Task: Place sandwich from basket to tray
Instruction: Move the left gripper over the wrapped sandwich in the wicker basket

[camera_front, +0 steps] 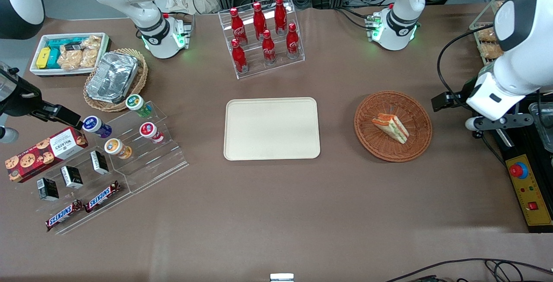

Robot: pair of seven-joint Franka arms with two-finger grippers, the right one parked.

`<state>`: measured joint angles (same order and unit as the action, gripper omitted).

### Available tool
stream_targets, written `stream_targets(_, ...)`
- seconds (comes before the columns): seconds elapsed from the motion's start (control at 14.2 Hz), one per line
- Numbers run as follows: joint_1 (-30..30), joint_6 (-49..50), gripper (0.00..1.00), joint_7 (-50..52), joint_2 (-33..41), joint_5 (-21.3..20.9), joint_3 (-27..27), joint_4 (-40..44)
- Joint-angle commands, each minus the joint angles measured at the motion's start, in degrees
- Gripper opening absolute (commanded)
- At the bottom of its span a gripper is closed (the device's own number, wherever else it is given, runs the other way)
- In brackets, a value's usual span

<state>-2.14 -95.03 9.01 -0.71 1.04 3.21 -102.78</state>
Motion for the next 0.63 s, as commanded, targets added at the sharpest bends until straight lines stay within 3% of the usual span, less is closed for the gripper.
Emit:
stream_targets(0.0, -0.05, -7.58, 1.0, 1.09, 5.61, -0.25, 0.39, -10.46)
stream_targets(0.21, 0.12, -22.19, 1.0, 5.11, 11.52, 1.67, 0.31, -25.43)
stream_targets(0.56, -1.63, -26.24, 1.0, 14.77, 9.77, 1.6, 0.39, -29.13)
